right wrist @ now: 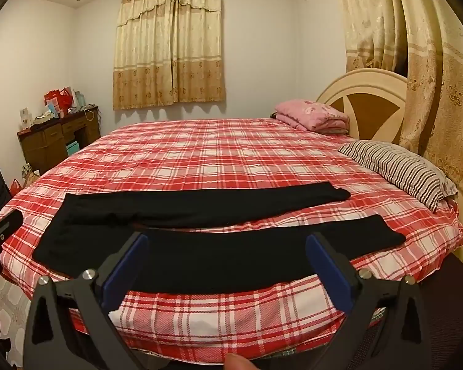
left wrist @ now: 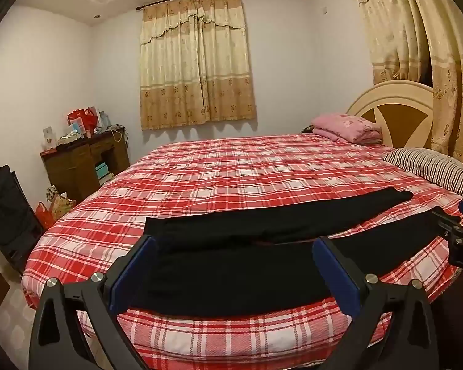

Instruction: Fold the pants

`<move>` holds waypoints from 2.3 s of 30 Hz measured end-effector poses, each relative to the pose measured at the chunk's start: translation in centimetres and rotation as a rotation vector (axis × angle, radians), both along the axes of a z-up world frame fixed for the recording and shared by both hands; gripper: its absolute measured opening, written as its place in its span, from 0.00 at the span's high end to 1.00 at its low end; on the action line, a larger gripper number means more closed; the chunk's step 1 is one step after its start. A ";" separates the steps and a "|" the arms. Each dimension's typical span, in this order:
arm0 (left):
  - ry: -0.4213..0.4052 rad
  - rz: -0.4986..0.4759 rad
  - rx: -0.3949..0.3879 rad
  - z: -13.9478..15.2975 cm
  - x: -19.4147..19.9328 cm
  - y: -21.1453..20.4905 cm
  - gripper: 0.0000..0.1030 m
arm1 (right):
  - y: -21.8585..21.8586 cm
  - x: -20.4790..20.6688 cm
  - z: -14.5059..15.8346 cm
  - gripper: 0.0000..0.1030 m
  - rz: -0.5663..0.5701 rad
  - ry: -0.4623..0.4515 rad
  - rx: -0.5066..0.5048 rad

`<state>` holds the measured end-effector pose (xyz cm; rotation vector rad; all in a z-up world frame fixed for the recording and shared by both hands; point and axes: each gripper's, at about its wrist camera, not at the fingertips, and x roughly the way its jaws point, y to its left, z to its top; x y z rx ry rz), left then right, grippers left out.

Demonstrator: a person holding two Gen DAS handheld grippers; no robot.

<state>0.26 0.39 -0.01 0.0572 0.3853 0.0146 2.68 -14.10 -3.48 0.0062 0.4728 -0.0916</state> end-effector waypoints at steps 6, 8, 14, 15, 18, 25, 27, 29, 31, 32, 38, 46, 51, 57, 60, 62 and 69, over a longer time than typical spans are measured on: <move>0.000 0.002 0.001 0.0 0.1 0.1 0.01 | 0.6 -0.3 -0.2 0.00 -0.001 0.003 -0.002; -0.001 0.005 0.001 -0.1 0.1 0.1 0.01 | 0.7 -0.2 -0.2 0.00 -0.001 0.004 -0.003; 0.001 0.009 -0.001 -0.4 0.3 0.0 0.01 | 1.1 0.0 -0.7 0.00 0.001 0.012 -0.011; 0.001 0.009 -0.001 -0.4 0.3 0.0 0.01 | 1.1 0.0 -0.7 0.00 0.002 0.013 -0.011; 0.002 0.008 -0.002 -0.4 0.3 0.1 0.01 | 1.1 0.0 -0.7 0.00 0.001 0.012 -0.010; 0.000 0.012 -0.002 -0.5 0.4 0.1 0.01 | 1.0 0.0 -0.7 0.00 0.001 0.013 -0.009; 0.000 0.012 -0.002 -0.5 0.4 0.2 0.01 | 1.0 0.0 -0.8 0.00 0.002 0.014 -0.010; 0.000 0.013 -0.002 -0.5 0.4 0.2 0.01 | 1.0 0.0 -0.7 0.00 0.001 0.014 -0.009; -0.001 0.013 -0.002 -0.5 0.4 0.2 0.01 | 1.0 0.0 -0.7 0.00 0.003 0.015 -0.009; 0.000 0.012 -0.002 -0.5 0.4 0.2 0.01 | 1.0 0.0 -0.8 0.00 0.002 0.014 -0.010; 0.001 0.015 -0.003 -0.6 0.5 0.3 0.01 | 0.9 0.1 -0.9 0.00 0.003 0.017 -0.010; 0.002 0.016 -0.003 -0.6 0.5 0.4 0.01 | 1.0 0.0 -1.0 0.00 0.003 0.017 -0.009; 0.002 0.018 -0.003 -0.8 0.5 0.5 0.01 | 0.9 0.0 -1.0 0.00 0.002 0.018 -0.010; 0.004 0.022 -0.003 -1.0 0.5 0.8 0.01 | 0.9 0.0 -1.0 0.00 0.003 0.019 -0.010; 0.006 0.023 -0.003 -1.1 0.6 0.7 0.01 | 0.9 0.0 -1.0 0.00 0.002 0.019 -0.010; 0.007 0.022 -0.001 -1.1 0.6 0.6 0.01 | 0.9 0.0 -1.0 0.00 0.002 0.019 -0.010; 0.015 0.020 0.001 -1.2 0.7 0.4 0.01 | 0.8 -0.1 -1.3 0.00 0.004 0.022 -0.010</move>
